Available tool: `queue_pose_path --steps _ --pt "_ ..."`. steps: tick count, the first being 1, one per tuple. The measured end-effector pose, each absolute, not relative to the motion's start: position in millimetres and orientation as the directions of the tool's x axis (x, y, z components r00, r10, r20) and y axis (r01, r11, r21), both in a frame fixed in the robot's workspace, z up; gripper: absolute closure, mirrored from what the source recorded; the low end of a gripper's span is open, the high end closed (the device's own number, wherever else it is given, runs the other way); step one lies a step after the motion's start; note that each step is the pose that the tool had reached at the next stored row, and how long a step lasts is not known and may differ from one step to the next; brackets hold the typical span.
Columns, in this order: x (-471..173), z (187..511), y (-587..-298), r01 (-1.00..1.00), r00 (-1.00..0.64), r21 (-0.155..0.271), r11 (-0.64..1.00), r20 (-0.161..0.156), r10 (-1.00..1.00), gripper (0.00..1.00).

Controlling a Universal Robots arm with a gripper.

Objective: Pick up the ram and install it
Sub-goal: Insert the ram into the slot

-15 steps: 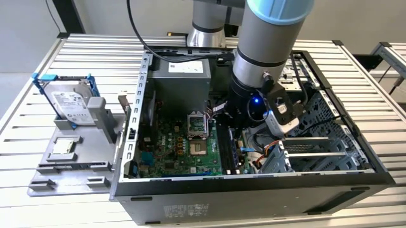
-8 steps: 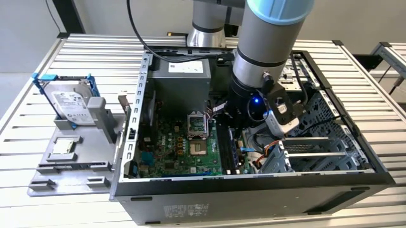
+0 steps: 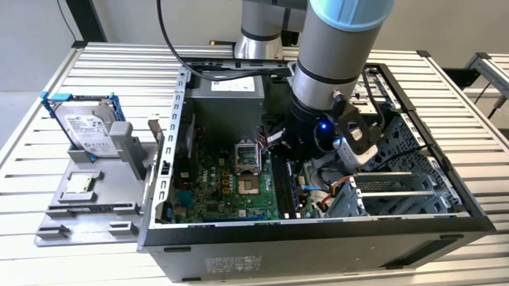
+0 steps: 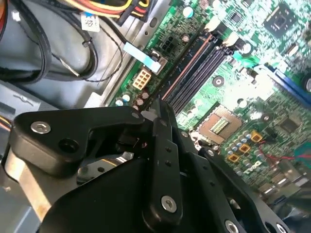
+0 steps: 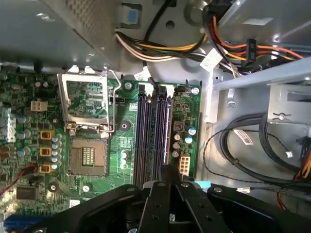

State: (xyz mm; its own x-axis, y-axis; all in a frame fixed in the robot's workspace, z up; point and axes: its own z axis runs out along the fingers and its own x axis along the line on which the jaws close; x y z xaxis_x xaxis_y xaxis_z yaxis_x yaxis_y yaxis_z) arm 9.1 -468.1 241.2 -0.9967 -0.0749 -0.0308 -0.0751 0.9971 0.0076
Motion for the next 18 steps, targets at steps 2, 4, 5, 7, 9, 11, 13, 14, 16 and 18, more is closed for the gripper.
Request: queue_pose_path --steps 2,4,5,7,9,11,13,14,16,18 --pt "9.1 241.1 -468.1 -0.112 -0.993 0.008 0.994 -0.031 -0.112 1.00" --pt "9.1 241.1 -468.1 -0.149 -0.988 0.008 0.989 -0.031 -0.149 1.00" --pt "9.1 241.1 -468.1 -0.168 -0.985 0.008 0.986 -0.031 -0.167 1.00" --pt "9.1 241.1 -468.1 -0.205 -0.978 0.008 0.979 -0.031 -0.204 1.00" --pt "9.1 241.1 -468.1 -0.241 -0.970 0.008 0.971 -0.031 -0.240 1.00" --pt "9.1 241.1 -468.1 -0.286 -0.958 0.008 0.958 -0.031 -0.286 1.00" --pt "9.1 241.1 -468.1 -0.322 -0.946 0.008 0.947 -0.031 -0.321 1.00" --pt "9.1 241.1 -468.1 -0.341 -0.940 0.008 0.940 -0.031 -0.341 1.00" --pt "9.1 241.1 -468.1 -0.367 -0.930 0.008 0.930 -0.031 -0.367 1.00" --pt "9.1 241.1 -468.1 -0.390 -0.920 0.008 0.921 -0.031 -0.390 1.00"
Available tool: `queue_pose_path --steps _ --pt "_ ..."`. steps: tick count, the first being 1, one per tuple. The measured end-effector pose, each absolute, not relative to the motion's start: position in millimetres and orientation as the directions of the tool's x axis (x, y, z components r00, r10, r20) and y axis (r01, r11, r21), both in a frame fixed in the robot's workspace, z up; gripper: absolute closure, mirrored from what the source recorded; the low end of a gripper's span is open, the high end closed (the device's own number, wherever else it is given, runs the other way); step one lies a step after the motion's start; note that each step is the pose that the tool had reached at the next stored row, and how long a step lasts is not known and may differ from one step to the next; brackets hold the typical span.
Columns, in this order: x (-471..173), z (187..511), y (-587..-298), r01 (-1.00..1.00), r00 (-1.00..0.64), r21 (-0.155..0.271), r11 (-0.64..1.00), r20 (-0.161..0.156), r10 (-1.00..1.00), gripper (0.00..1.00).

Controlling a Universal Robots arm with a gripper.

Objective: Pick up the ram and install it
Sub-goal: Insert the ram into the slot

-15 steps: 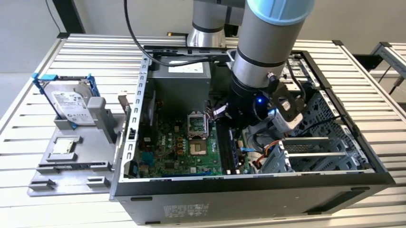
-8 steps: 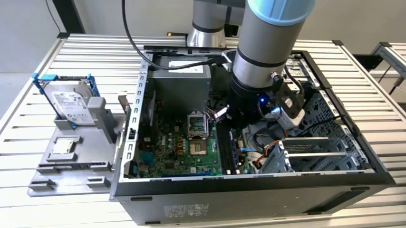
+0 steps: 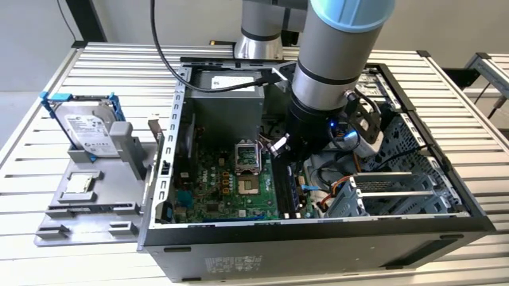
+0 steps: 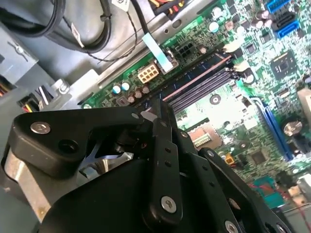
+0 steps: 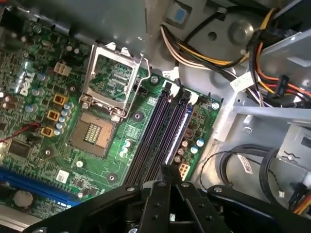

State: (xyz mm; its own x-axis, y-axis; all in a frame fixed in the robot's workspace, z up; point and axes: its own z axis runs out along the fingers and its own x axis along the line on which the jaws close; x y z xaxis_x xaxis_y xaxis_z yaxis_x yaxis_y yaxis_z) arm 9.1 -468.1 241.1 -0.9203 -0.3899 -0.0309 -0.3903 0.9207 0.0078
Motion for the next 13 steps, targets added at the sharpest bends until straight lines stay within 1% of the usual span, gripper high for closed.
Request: queue_pose_path --steps 13 --pt "9.1 241.1 -468.1 -0.542 -0.840 0.008 0.840 -0.031 -0.542 1.00"
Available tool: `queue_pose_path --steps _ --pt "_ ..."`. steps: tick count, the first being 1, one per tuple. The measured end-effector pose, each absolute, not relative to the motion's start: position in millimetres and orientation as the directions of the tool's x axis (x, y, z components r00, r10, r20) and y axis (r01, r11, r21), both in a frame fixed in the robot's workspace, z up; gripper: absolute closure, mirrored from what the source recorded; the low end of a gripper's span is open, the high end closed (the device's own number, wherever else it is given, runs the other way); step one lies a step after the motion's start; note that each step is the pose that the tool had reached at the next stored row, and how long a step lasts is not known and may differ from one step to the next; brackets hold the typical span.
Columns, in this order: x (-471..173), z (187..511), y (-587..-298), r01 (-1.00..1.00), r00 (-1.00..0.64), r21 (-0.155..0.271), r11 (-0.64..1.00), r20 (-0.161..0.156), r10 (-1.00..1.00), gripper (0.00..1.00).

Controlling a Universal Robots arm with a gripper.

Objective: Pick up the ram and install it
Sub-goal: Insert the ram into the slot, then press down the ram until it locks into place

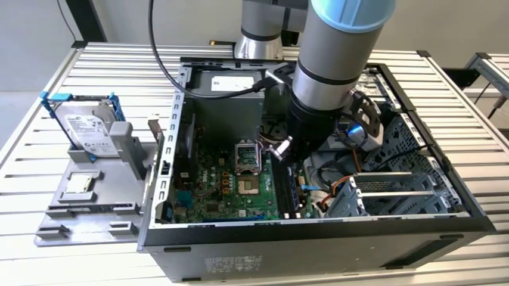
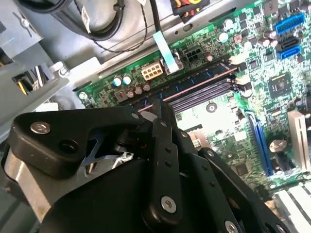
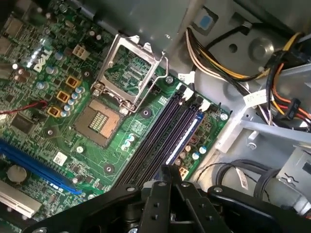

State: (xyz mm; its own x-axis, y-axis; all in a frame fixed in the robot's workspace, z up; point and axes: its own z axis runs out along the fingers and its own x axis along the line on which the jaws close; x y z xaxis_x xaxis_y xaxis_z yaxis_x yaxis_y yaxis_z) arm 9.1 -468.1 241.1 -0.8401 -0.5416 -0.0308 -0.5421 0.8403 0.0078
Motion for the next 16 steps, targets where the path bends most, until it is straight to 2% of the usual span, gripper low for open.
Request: queue_pose_path --steps 16 --pt "9.1 241.1 -468.1 -0.686 -0.727 0.008 0.727 -0.031 -0.686 1.00"
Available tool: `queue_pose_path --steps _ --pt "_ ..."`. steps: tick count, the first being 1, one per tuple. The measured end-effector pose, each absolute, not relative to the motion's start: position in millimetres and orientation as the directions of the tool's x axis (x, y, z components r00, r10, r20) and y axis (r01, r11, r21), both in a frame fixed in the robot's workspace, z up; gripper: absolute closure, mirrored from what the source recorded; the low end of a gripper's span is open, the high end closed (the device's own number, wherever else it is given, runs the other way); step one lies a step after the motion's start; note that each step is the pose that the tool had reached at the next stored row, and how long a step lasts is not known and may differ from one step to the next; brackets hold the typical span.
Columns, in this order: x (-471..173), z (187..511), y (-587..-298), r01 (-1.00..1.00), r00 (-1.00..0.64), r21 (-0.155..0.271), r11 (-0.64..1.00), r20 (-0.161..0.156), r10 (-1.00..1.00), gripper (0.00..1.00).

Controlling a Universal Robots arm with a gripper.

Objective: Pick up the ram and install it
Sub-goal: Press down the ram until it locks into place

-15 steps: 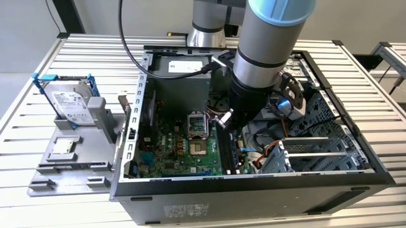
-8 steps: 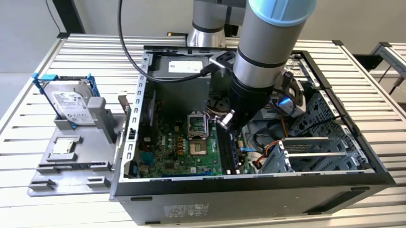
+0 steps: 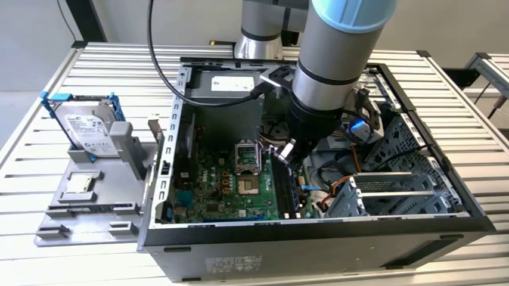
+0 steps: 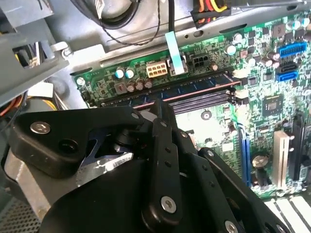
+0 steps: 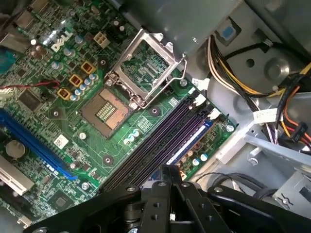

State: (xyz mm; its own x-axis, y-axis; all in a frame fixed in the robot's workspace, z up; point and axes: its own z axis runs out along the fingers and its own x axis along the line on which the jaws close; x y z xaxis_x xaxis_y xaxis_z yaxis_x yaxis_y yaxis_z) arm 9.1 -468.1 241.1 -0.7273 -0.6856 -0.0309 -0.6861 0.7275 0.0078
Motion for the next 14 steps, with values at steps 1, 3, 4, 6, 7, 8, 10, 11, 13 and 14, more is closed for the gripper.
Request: queue_pose_path --steps 1,3,4,6,7,8,10,11,13,14 --pt "9.1 241.1 -468.1 -0.695 -0.719 0.008 0.719 -0.031 -0.694 1.00" --pt "9.1 241.1 -468.1 -0.710 -0.704 0.008 0.704 -0.031 -0.710 1.00" --pt "9.1 241.1 -468.1 -0.718 -0.696 0.008 0.696 -0.031 -0.718 1.00" --pt "9.1 241.1 -468.1 -0.733 -0.681 0.008 0.681 -0.031 -0.732 1.00" --pt "9.1 241.1 -468.1 -0.740 -0.672 0.008 0.673 -0.031 -0.739 1.00" --pt "9.1 241.1 -468.1 -0.747 -0.665 0.008 0.665 -0.031 -0.746 1.00" --pt "9.1 241.1 -468.1 -0.761 -0.649 0.008 0.649 -0.031 -0.761 1.00" --pt "9.1 241.1 -468.1 -0.767 -0.641 0.008 0.641 -0.031 -0.767 1.00" --pt "9.1 241.1 -468.1 -0.780 -0.626 0.008 0.626 -0.031 -0.780 1.00" --pt "9.1 241.1 -468.1 -0.786 -0.618 0.008 0.618 -0.031 -0.786 1.00"
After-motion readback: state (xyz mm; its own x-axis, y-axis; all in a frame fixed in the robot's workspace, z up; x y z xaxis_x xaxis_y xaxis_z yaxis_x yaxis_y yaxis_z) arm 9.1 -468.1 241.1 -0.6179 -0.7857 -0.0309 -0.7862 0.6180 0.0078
